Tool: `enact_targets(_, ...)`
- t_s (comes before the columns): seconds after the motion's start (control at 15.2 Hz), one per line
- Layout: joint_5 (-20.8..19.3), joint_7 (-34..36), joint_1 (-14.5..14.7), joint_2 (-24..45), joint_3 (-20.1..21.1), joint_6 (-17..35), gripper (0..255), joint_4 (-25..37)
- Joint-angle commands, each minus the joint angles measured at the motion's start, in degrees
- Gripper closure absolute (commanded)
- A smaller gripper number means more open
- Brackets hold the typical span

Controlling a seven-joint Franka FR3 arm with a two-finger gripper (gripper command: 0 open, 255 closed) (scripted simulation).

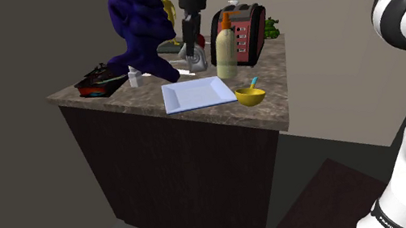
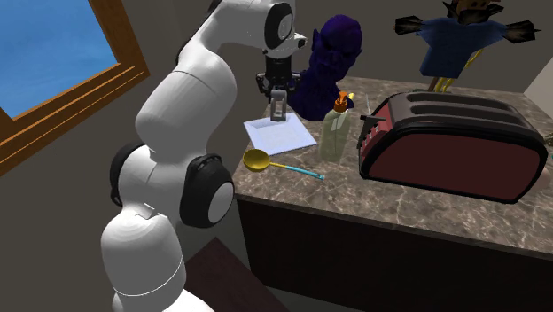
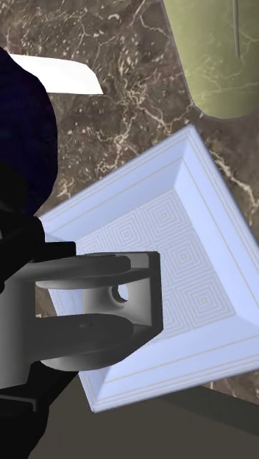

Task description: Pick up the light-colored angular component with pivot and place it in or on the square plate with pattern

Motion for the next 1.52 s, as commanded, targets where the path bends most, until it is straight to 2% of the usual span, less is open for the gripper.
enact_targets(0.0, 0.0, 0.1, 0.1, -1.0, 0.0, 2.1, 255, -3.1)
enact_targets(0.79, 0.1, -0.3, 0.0, -5.6, 0.0, 13.5, 255, -19.0)
enact_targets(1.25, 0.1, -0.3, 0.0, -5.6, 0.0, 13.5, 255, -19.0)
enact_targets(1.32, 0.1, -0.3, 0.0, -5.6, 0.0, 13.5, 0, -19.0)
enact_targets(1.45, 0.1, -0.3, 0.0, -5.6, 0.0, 13.5, 0, -19.0)
